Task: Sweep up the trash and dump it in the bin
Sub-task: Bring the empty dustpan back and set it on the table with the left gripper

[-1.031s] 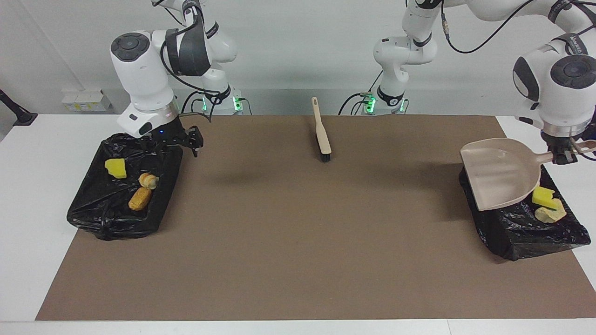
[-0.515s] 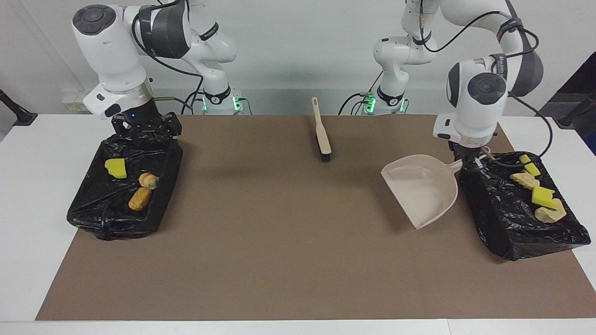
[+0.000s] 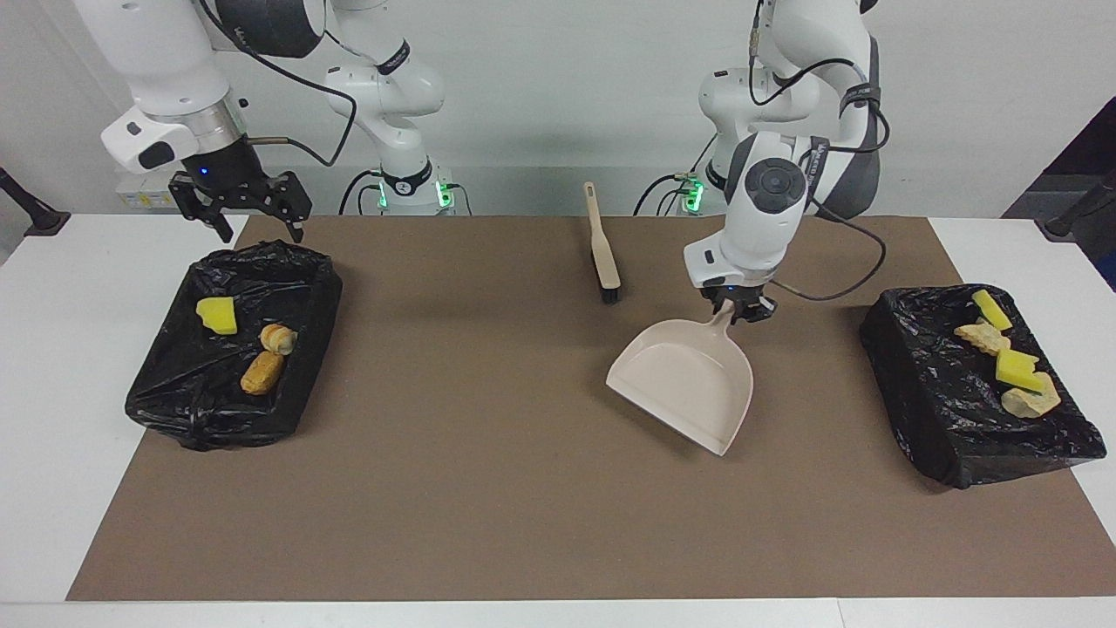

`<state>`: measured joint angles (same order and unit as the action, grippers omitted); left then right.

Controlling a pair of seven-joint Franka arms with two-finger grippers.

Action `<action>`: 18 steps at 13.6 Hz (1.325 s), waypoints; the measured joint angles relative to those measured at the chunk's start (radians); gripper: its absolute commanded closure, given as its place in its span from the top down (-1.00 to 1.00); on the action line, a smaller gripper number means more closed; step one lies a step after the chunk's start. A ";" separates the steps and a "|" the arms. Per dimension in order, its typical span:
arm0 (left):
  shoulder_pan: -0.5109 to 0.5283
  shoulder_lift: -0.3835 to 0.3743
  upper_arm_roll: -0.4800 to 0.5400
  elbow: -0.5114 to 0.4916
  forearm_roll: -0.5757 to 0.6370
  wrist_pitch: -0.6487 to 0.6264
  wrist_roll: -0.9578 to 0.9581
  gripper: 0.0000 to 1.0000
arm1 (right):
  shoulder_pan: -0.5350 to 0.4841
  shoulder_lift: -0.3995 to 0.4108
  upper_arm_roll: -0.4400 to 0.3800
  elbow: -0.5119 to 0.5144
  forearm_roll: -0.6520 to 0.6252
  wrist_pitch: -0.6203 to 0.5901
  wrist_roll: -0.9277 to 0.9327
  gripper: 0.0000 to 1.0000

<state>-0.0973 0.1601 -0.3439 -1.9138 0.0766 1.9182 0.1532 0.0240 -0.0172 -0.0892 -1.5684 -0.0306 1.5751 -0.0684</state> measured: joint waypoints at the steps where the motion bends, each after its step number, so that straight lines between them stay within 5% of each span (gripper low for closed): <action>1: -0.005 0.020 -0.033 0.000 -0.010 0.027 -0.101 -1.00 | 0.000 -0.006 -0.006 0.002 0.003 -0.006 0.000 1.00; 7: -0.038 0.089 -0.165 0.000 -0.018 0.136 -0.548 -1.00 | 0.018 -0.012 -0.002 0.000 0.007 -0.012 0.041 1.00; 14: -0.068 0.121 -0.193 0.004 -0.020 0.173 -0.733 -0.93 | 0.023 -0.012 0.005 -0.003 0.008 -0.012 0.079 1.00; 15: -0.069 0.130 -0.195 0.007 -0.020 0.173 -0.734 -0.63 | 0.023 -0.012 0.005 -0.003 0.008 -0.012 0.079 1.00; 18: -0.068 0.143 -0.194 0.025 -0.020 0.171 -0.735 0.89 | 0.023 -0.012 0.006 -0.005 0.040 -0.012 0.096 1.00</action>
<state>-0.1656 0.3035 -0.5380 -1.8888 0.0570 2.0895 -0.5814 0.0472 -0.0296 -0.0832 -1.5730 0.0090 1.5631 0.0271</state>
